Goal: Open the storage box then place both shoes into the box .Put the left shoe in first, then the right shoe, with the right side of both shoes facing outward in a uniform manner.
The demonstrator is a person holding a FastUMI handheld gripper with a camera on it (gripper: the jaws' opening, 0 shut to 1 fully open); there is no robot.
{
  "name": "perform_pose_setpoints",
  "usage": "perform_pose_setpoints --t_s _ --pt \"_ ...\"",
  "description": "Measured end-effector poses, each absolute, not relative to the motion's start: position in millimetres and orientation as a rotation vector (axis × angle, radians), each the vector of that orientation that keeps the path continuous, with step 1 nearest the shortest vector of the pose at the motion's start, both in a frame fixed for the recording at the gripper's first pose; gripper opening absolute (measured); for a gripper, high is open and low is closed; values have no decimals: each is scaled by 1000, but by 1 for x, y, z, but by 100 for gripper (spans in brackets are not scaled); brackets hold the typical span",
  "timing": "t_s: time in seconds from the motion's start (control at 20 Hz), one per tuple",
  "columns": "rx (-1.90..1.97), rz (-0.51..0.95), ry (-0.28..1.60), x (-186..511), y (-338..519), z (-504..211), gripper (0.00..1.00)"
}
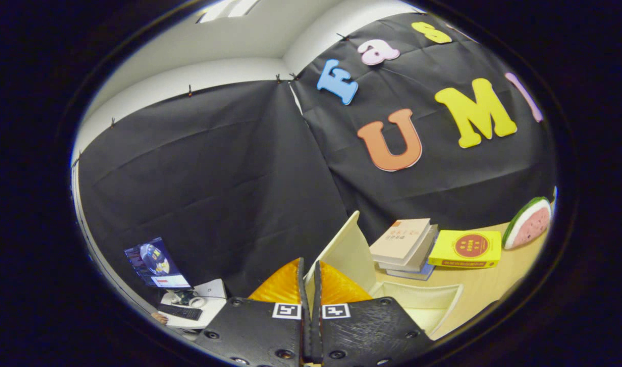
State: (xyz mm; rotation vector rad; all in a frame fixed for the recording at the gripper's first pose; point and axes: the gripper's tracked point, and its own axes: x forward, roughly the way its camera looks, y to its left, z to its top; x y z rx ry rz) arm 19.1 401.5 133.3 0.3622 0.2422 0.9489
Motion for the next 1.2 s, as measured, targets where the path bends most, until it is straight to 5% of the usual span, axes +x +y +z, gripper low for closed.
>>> perform_pose_setpoints --t_s 0.15,0.25,0.5,1.2 --pt "308 950 215 17 432 138 2" --pt "253 996 179 9 452 141 21" --pt "229 963 131 10 450 133 86" --pt "146 638 16 30 287 106 95"
